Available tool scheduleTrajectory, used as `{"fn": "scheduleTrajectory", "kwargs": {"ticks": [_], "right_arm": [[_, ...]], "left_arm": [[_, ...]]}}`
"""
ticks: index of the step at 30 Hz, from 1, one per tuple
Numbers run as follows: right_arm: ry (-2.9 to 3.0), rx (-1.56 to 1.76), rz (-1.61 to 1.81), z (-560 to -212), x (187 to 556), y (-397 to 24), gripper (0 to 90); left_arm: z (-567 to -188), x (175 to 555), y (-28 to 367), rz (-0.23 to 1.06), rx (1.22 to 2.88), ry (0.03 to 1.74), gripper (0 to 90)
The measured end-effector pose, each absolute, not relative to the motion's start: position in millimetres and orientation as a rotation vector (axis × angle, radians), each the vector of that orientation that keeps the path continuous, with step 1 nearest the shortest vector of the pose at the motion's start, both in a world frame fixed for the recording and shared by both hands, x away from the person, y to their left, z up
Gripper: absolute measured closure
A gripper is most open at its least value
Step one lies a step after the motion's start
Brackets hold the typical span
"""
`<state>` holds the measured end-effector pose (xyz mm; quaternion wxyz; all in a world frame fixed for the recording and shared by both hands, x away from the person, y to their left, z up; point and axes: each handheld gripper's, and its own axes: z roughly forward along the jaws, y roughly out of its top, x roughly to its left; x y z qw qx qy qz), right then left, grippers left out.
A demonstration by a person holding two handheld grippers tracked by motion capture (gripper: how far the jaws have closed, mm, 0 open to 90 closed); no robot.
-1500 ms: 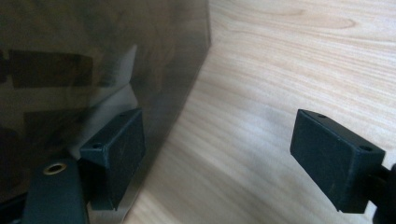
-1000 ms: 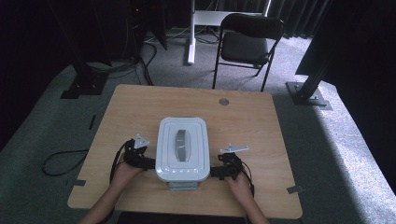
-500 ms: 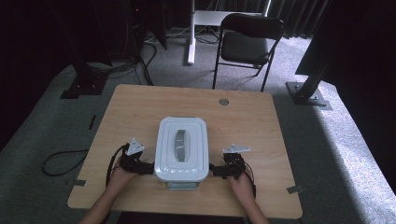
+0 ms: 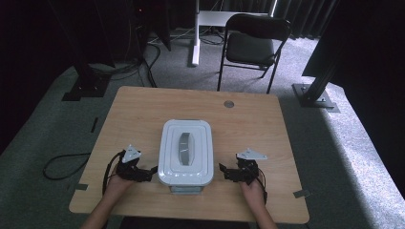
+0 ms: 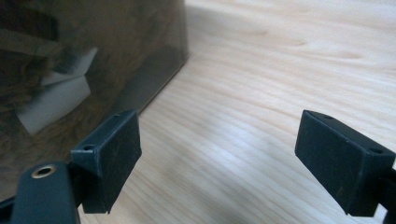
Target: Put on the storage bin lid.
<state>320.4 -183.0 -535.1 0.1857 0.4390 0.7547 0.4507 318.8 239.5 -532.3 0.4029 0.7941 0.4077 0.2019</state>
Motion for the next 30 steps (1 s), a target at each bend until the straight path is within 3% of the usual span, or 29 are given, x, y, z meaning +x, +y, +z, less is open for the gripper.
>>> {"fn": "scheduleTrajectory", "kwargs": {"ticks": [30], "right_arm": [[1.92, 1.508, 1.129, -558, 304, -259, 13.4]], "left_arm": [[-548, 304, 290, 0.568, 1.954, 1.202, 0.5]]}}
